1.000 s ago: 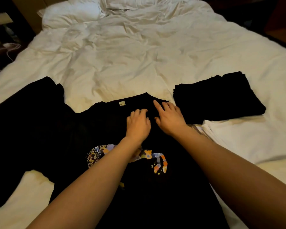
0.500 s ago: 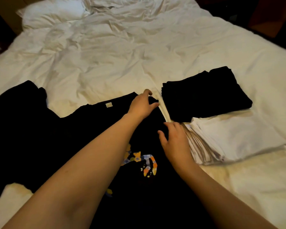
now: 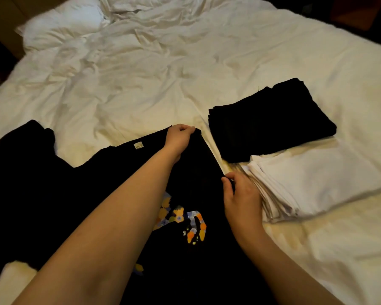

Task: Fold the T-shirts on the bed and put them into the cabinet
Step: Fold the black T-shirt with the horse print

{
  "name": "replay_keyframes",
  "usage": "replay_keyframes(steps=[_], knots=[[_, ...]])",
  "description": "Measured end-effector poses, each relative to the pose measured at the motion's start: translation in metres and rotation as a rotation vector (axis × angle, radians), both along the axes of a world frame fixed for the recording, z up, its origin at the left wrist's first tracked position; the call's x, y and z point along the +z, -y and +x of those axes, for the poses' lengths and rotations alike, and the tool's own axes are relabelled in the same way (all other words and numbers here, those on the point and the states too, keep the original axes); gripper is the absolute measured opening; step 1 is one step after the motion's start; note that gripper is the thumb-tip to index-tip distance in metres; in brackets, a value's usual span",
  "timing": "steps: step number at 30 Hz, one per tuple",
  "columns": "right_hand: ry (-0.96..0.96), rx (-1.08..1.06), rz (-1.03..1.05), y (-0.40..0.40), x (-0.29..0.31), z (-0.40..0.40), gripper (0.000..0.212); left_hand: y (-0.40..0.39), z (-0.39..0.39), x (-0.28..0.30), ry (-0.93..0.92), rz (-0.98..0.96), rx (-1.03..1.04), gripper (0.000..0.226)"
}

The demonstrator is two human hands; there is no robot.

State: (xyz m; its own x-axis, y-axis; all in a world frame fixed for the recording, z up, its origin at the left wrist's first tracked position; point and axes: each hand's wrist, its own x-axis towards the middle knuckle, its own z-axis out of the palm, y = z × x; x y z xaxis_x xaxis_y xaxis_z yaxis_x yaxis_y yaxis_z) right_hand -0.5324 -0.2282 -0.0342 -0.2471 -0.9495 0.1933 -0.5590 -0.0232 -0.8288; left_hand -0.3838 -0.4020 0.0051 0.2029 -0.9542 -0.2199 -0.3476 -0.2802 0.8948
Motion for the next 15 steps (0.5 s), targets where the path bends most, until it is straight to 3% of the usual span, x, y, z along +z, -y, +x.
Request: replay_keyframes(steps=[3, 7, 10, 13, 15], knots=[[-0.014, -0.024, 0.026, 0.001, -0.001, 0.001, 0.013, 0.003, -0.002, -0.002, -0.004, -0.019, -0.02, 0.016], [-0.06, 0.002, 0.077, 0.002, 0.0, 0.0, 0.021, -0.005, -0.002, -0.002, 0.068, -0.095, -0.106, 0.031], [-0.085, 0.019, -0.03, -0.001, 0.009, -0.001, 0.032, -0.023, 0.008, 0.0, 0.318, -0.223, -0.156, 0.039], [-0.191, 0.105, -0.305, 0.001, 0.023, 0.009, 0.029, -0.052, 0.019, -0.002, 0.634, -0.402, -0.139, 0.028], [-0.269, 0.246, -0.28, 0.015, 0.03, 0.021, 0.031, -0.077, 0.022, -0.006, 0.713, -0.379, -0.145, 0.03]])
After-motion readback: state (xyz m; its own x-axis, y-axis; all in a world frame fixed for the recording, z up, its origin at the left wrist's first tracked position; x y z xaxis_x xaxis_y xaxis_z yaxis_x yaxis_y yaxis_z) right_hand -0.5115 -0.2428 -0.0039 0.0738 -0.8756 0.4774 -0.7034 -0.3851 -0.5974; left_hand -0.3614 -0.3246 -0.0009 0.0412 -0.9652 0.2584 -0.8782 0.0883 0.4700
